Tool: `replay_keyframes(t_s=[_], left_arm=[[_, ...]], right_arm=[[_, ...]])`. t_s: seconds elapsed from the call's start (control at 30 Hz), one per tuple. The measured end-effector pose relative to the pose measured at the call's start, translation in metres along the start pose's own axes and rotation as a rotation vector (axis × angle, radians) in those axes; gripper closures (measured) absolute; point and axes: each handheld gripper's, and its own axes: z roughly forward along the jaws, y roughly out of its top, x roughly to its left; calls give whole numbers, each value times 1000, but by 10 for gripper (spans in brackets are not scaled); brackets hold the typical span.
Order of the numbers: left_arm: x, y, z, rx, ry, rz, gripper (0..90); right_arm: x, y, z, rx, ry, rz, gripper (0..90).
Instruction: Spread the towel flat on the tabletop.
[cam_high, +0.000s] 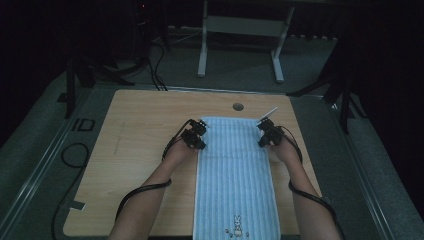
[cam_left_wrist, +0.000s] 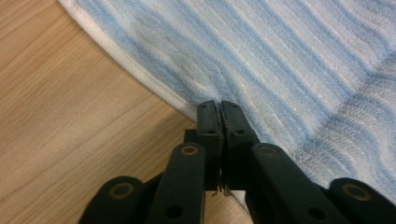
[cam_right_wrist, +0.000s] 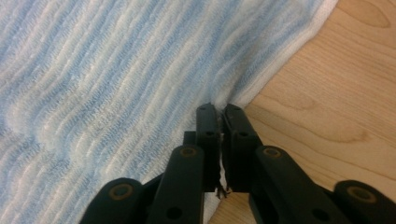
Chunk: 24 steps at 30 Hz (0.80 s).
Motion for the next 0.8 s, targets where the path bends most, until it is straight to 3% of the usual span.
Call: replay_keyframes(t_s=[0.1, 0.27, 0.47, 0.57, 0.6, 0.63, 0.8], left_arm=[[1, -1, -5, -18, 4, -5, 885], [-1, -4, -25, -73, 12, 3, 885], [-9, -16, -59, -145, 13, 25, 884], [-13, -22, -69, -164, -14, 23, 883], [-23, -30, -77, -167, -12, 42, 883], [-28, -34, -80, -170, -22, 48, 883], [-49, -56, -81, -136, -52, 102, 881]], right_arm=[[2, 0, -4, -8, -17, -18, 871], [3, -3, -29, -81, -11, -29, 871], [13, -22, -60, -156, -4, -80, 870], [17, -32, -67, -165, 13, -96, 870], [19, -37, -69, -169, 19, -100, 870], [26, -49, -71, -164, 30, -134, 869], [42, -77, -66, -155, 48, -174, 869]])
